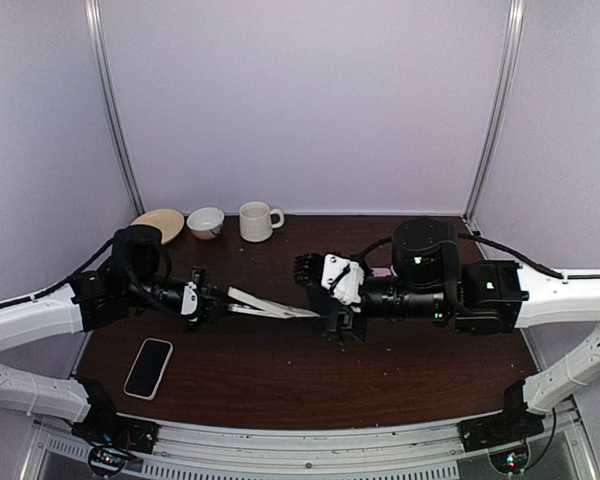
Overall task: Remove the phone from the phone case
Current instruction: Pick up the phone case from the phone.
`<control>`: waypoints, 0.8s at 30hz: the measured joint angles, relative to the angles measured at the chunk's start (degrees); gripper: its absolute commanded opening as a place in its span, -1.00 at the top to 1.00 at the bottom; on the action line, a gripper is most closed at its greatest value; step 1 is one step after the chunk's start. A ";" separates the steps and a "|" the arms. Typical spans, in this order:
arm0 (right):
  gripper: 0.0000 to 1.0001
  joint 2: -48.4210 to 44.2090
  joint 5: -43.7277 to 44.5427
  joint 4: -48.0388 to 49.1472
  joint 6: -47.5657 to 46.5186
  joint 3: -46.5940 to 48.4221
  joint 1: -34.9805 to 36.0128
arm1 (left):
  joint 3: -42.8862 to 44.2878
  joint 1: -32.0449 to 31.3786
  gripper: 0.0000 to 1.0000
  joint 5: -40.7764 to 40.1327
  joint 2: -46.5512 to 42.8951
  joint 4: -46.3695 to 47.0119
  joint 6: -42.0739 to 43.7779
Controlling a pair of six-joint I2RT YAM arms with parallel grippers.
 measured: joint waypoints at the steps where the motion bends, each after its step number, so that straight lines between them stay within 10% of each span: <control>1: -0.35 1.20 1.27 -0.46 -0.04 1.09 0.87 | 0.00 0.00 1.00 -0.28 -0.11 -0.42 0.52; 24: -0.01 20.22 13.84 1.44 1.73 16.00 6.84 | 0.00 -1.25 1.00 -1.95 -1.22 -4.37 4.20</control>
